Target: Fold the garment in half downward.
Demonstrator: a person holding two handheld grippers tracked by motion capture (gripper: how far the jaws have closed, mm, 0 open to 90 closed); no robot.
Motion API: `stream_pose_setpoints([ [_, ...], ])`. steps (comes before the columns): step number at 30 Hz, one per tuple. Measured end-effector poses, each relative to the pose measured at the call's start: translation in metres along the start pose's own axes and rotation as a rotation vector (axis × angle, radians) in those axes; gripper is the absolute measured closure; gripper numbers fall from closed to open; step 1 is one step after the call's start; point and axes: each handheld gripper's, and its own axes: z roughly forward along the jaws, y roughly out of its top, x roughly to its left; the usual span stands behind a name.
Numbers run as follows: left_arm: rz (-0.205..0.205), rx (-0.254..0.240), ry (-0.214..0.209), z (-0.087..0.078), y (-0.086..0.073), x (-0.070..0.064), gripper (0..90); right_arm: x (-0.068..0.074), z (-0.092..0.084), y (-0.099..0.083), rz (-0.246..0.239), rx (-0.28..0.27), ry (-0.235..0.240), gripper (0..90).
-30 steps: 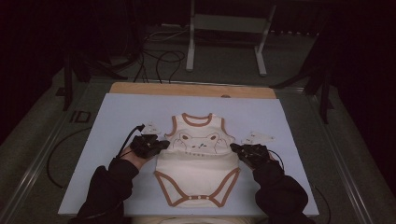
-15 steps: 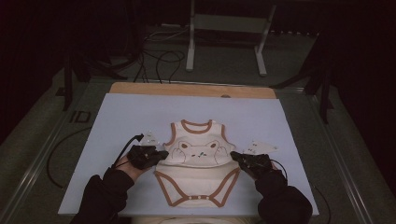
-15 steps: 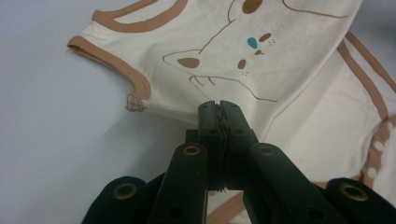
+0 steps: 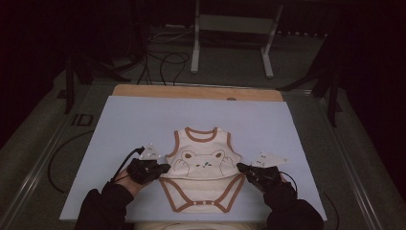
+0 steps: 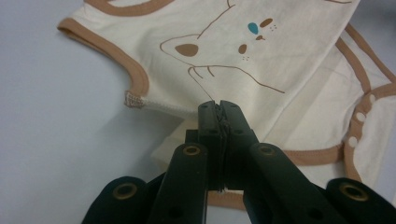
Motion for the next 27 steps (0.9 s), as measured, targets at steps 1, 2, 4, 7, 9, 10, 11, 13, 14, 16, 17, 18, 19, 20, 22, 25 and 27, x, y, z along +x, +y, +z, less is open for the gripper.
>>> stream_pose_setpoints([
  [1, -0.002, 0.002, -0.002, 0.0, -0.001, -0.001, 88.9, 0.001, 0.0, -0.001, 0.003, 0.004, 0.002, 89.1],
  [2, 0.0, 0.001, -0.003, 0.0, -0.002, -0.001, 89.0, 0.002, 0.0, -0.002, 0.0, 0.008, 0.005, 89.1],
  [4, 0.011, 0.002, -0.004, -0.002, -0.002, -0.005, 89.0, 0.004, -0.001, -0.004, 0.005, 0.007, 0.009, 89.1],
  [7, 0.017, -0.008, -0.007, -0.005, -0.003, -0.01, 89.0, 0.007, -0.005, -0.006, -0.005, 0.009, 0.013, 89.1],
  [9, 0.011, -0.014, -0.007, -0.007, -0.004, -0.012, 88.9, 0.008, -0.007, -0.008, -0.003, 0.007, 0.013, 89.1],
  [10, 0.021, -0.008, -0.005, -0.008, -0.005, -0.014, 88.9, 0.008, -0.008, -0.009, 0.001, 0.006, 0.018, 89.1],
  [11, 0.02, -0.007, -0.002, -0.008, -0.006, -0.015, 88.9, 0.009, -0.009, -0.01, 0.001, 0.009, 0.021, 89.1],
  [13, 0.024, -0.004, -0.004, -0.009, -0.008, -0.018, 89.0, 0.011, -0.009, -0.012, -0.003, 0.015, 0.029, 89.1],
  [14, 0.023, -0.007, -0.005, -0.01, -0.009, -0.02, 89.0, 0.013, -0.01, -0.014, -0.003, 0.019, 0.028, 89.1],
  [16, 0.029, -0.003, -0.005, -0.012, -0.011, -0.024, 88.9, 0.015, -0.011, -0.017, -0.003, 0.023, 0.033, 89.1],
  [17, 0.031, -0.004, -0.009, -0.013, -0.012, -0.025, 88.9, 0.016, -0.011, -0.018, -0.003, 0.026, 0.033, 89.1],
  [18, 0.03, -0.005, -0.01, -0.013, -0.014, -0.027, 88.9, 0.016, -0.012, -0.019, 0.0, 0.027, 0.035, 89.1],
  [19, 0.026, -0.007, -0.011, -0.013, -0.015, -0.028, 88.9, 0.016, -0.013, -0.02, 0.001, 0.026, 0.034, 89.1],
  [20, 0.02, -0.01, -0.015, -0.014, -0.017, -0.03, 88.9, 0.016, -0.014, -0.021, 0.007, 0.024, 0.032, 89.0],
  [22, 0.023, -0.001, -0.014, -0.013, -0.021, -0.032, 88.9, 0.017, -0.016, -0.023, 0.013, 0.026, 0.033, 89.1],
  [25, 0.017, 0.009, -0.015, -0.012, -0.027, -0.035, 88.9, 0.021, -0.016, -0.026, 0.012, 0.036, 0.042, 89.1],
  [27, 0.012, 0.011, -0.023, -0.011, -0.03, -0.036, 88.8, 0.023, -0.015, -0.029, 0.011, 0.046, 0.051, 89.1],
])
